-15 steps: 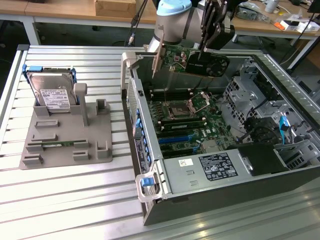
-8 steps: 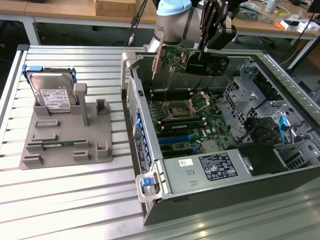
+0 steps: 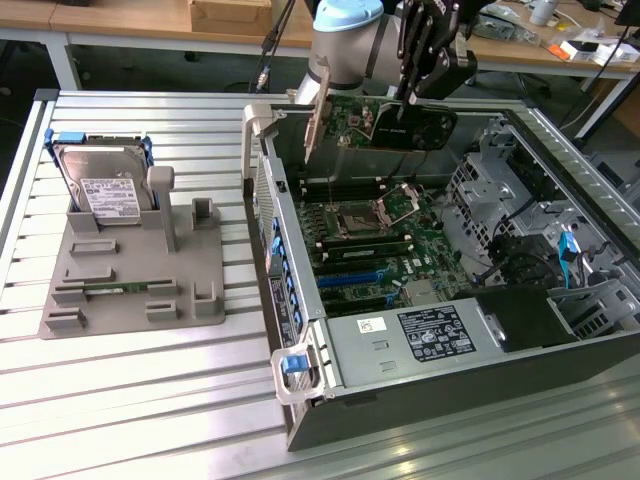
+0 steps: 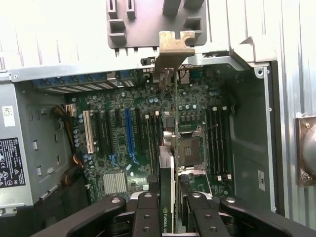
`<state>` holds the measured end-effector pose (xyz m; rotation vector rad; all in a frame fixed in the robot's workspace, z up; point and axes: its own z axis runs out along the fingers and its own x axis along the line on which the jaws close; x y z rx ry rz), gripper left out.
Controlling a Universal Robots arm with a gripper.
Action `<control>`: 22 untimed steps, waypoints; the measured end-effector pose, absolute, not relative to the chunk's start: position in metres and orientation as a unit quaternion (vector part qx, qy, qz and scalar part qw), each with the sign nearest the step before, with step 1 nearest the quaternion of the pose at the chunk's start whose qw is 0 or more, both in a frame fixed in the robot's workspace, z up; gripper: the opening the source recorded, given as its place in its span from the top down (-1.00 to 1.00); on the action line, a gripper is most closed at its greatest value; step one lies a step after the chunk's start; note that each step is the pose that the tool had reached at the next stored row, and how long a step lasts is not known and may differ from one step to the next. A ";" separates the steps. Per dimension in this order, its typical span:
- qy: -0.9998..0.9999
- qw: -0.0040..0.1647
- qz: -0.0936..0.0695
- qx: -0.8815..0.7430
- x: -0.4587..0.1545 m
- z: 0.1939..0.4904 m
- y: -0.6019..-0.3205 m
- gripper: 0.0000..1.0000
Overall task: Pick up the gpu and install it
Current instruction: 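Insert the gpu into the slot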
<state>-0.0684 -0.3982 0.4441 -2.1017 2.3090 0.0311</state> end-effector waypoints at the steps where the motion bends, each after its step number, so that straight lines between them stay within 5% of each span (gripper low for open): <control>1: 0.737 0.010 0.010 -0.676 -0.068 0.444 -0.398 0.48; 22: 0.674 0.009 0.011 -0.739 -0.068 0.444 -0.398 0.48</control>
